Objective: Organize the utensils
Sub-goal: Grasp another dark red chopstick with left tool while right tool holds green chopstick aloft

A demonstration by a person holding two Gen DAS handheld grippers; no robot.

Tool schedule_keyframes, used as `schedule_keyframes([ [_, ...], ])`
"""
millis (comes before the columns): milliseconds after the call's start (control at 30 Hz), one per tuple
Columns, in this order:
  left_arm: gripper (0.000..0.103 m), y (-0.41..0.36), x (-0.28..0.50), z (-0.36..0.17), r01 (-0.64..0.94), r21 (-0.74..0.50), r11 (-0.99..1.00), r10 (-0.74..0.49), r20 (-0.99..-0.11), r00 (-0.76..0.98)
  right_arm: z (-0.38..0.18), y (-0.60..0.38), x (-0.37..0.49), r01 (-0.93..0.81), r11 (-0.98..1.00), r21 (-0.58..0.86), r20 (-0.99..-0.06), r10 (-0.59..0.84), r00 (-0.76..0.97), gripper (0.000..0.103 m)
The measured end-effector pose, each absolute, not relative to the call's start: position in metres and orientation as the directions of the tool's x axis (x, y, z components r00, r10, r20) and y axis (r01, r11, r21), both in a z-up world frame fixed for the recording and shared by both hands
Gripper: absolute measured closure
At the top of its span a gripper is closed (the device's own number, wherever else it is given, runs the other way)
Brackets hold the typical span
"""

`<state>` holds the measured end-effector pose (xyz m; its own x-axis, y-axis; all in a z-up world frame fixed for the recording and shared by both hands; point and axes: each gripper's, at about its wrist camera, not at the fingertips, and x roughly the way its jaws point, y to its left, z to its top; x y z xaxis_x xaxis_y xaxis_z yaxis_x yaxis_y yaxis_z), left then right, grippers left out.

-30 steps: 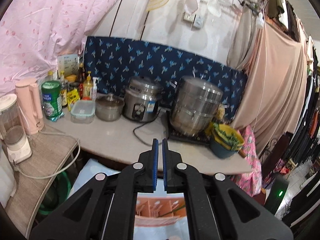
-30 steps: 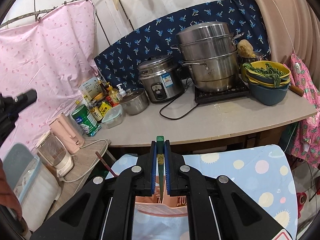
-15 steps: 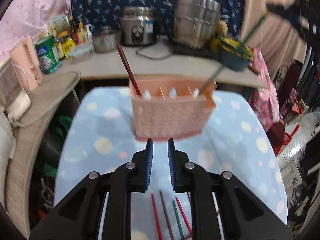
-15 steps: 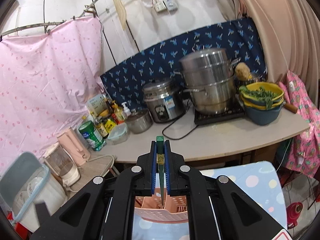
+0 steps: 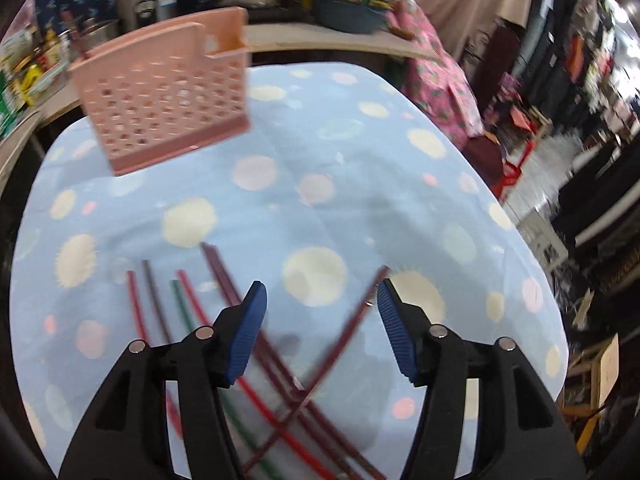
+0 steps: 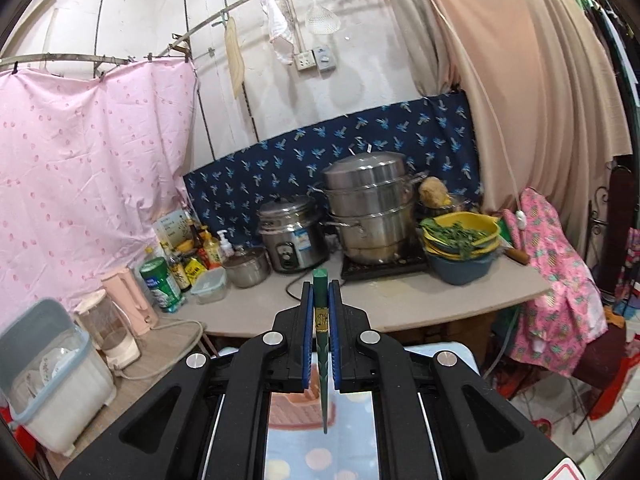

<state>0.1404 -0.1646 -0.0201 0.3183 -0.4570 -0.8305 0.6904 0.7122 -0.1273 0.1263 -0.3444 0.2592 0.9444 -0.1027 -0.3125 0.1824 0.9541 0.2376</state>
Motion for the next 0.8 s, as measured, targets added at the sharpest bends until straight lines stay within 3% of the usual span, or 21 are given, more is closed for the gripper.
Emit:
schedule_keyframes([
  [200,0.051,-0.2,0.135,-0.057,0.718,-0.097,0.689,-0.402,-0.876,0.267,0.236,-0.354,0.091,0.246,0.943,0.225,-0.364,-0.152,0.919,0.096],
  [333,0.061,-0.211,0.134,-0.069,0.726,-0.065,0.685,-0.377,-0.884,0.277,0.224,-0.362,0.077,0.27,0.934,0.234,-0.391,-0.163,0.906,0.096],
  [467,0.088,-0.215,0.136,-0.068,0.729,-0.065,0.682,-0.374,-0.887,0.271,0.218,-0.368,0.073,0.277,0.929,0.246,-0.4,-0.163,0.902,0.096],
  [533,0.094,-0.212,0.138,-0.064,0.726,-0.087,0.682,-0.384,-0.888,0.253,0.215,-0.37,0.074,0.275,0.928,0.253,-0.403,-0.157,0.902,0.096],
  [800,0.096,-0.162,0.154,0.006,0.638,-0.159,0.753,-0.453,-0.828,0.329,0.211,-0.366,0.086,0.247,0.933,0.263,-0.407,-0.125,0.905,0.096],
])
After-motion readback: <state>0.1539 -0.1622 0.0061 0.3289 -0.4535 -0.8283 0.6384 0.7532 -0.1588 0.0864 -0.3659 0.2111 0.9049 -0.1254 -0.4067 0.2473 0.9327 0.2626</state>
